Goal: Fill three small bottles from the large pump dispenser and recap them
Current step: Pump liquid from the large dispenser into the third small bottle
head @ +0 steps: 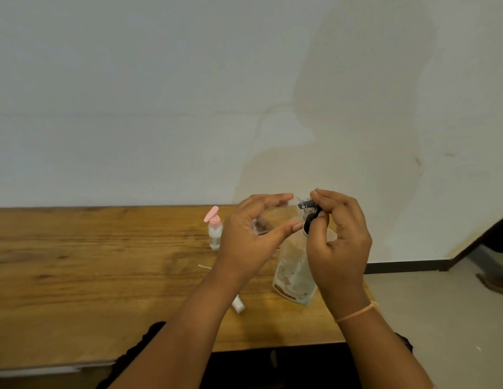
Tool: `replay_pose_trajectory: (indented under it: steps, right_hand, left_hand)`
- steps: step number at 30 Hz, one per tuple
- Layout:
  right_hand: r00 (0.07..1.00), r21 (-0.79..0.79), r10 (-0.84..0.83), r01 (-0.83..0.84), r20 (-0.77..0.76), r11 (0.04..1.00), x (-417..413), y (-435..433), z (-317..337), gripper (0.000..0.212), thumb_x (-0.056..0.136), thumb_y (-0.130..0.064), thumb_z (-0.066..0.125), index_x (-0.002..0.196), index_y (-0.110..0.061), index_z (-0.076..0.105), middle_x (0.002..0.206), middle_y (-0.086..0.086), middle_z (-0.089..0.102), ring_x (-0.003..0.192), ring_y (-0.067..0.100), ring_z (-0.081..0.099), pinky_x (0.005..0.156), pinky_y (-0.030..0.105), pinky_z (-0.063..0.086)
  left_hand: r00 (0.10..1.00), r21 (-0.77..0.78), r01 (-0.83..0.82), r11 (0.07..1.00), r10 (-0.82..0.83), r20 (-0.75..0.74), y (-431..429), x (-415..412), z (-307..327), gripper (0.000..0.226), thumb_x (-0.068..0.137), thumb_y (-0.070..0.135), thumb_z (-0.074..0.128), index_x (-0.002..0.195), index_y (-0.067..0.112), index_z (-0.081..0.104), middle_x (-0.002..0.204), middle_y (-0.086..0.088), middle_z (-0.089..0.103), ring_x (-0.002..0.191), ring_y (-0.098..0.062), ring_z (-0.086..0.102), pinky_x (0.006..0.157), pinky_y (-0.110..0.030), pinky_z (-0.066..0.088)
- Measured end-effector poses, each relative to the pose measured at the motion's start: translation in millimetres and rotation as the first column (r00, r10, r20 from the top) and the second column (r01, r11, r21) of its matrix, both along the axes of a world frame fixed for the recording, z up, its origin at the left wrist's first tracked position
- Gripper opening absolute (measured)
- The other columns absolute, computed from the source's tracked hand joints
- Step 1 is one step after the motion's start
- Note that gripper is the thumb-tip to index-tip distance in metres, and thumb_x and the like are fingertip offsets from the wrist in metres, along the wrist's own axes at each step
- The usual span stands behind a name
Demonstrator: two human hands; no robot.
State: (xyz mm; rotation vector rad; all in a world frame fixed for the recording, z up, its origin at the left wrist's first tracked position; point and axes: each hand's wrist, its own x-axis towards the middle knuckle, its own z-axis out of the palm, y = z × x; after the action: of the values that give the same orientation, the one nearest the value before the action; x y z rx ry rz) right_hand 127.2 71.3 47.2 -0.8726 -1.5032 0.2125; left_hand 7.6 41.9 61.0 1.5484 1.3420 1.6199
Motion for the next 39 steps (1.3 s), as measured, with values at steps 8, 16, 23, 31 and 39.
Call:
replay_pose_trajectory:
  steps: [8, 16, 23, 31, 39]
  right_hand:
    - [0.989, -0.016, 0.033, -0.031, 0.145, 0.999, 11.0, 6.7, -17.6, 0.036, 0.082, 0.004, 0.041, 0.111, 0.001, 0.062, 0.109, 0.004, 0.053, 0.107, 0.009, 0.053, 0.094, 0.011, 0.042]
    - [0.999, -0.007, 0.035, -0.035, 0.003, 0.999, 4.4, 2.2, -1.2, 0.033, 0.081, 0.007, 0.042, 0.101, 0.001, 0.067, 0.101, 0.007, 0.058, 0.101, -0.011, 0.052, 0.084, 0.005, 0.042]
    - [0.997, -0.01, 0.025, -0.024, 0.069, 1.0, 7.2, 1.8, -11.2, 0.038, 0.081, 0.008, 0.042, 0.111, 0.0, 0.063, 0.109, 0.004, 0.054, 0.107, 0.011, 0.055, 0.091, 0.009, 0.042]
    - [0.998, -0.047, 0.029, -0.027, 0.047, 0.999, 3.2, -2.5, -11.2, 0.038, 0.079, 0.009, 0.042, 0.11, 0.0, 0.062, 0.11, 0.006, 0.053, 0.106, 0.013, 0.055, 0.09, 0.009, 0.043]
    - [0.999, -0.035, 0.012, -0.011, 0.041, 0.999, 2.6, -4.8, -5.0, 0.037, 0.079, 0.01, 0.043, 0.109, 0.0, 0.064, 0.108, 0.006, 0.055, 0.102, 0.009, 0.056, 0.085, 0.005, 0.042]
  left_hand:
    - [1.0, -0.067, -0.007, 0.998, 0.008, 0.01, 2.8, 1.6, -8.7, 0.04, 0.066, 0.031, 0.078, 0.103, 0.042, 0.064, 0.099, 0.01, 0.067, 0.078, -0.006, 0.06, 0.066, -0.02, 0.054]
    - [1.0, -0.025, 0.008, 1.0, -0.007, 0.021, -0.2, 0.3, -2.1, 0.042, 0.07, 0.018, 0.08, 0.102, 0.037, 0.062, 0.102, 0.01, 0.065, 0.098, 0.01, 0.057, 0.074, -0.003, 0.044]
    - [0.999, -0.058, 0.023, 0.998, -0.02, 0.046, 1.6, -0.1, -2.6, 0.041, 0.069, 0.019, 0.08, 0.101, 0.038, 0.064, 0.102, 0.011, 0.067, 0.099, 0.006, 0.059, 0.076, -0.006, 0.046]
    - [1.0, -0.042, -0.013, 0.999, 0.013, 0.01, -0.7, 2.4, -5.6, 0.041, 0.069, 0.024, 0.08, 0.102, 0.041, 0.062, 0.099, 0.013, 0.067, 0.099, 0.005, 0.059, 0.075, -0.004, 0.044]
    - [0.999, -0.024, 0.003, 1.0, -0.002, 0.042, -0.9, 1.5, -3.3, 0.041, 0.068, 0.021, 0.08, 0.101, 0.039, 0.062, 0.099, 0.012, 0.067, 0.094, 0.006, 0.059, 0.074, -0.005, 0.046]
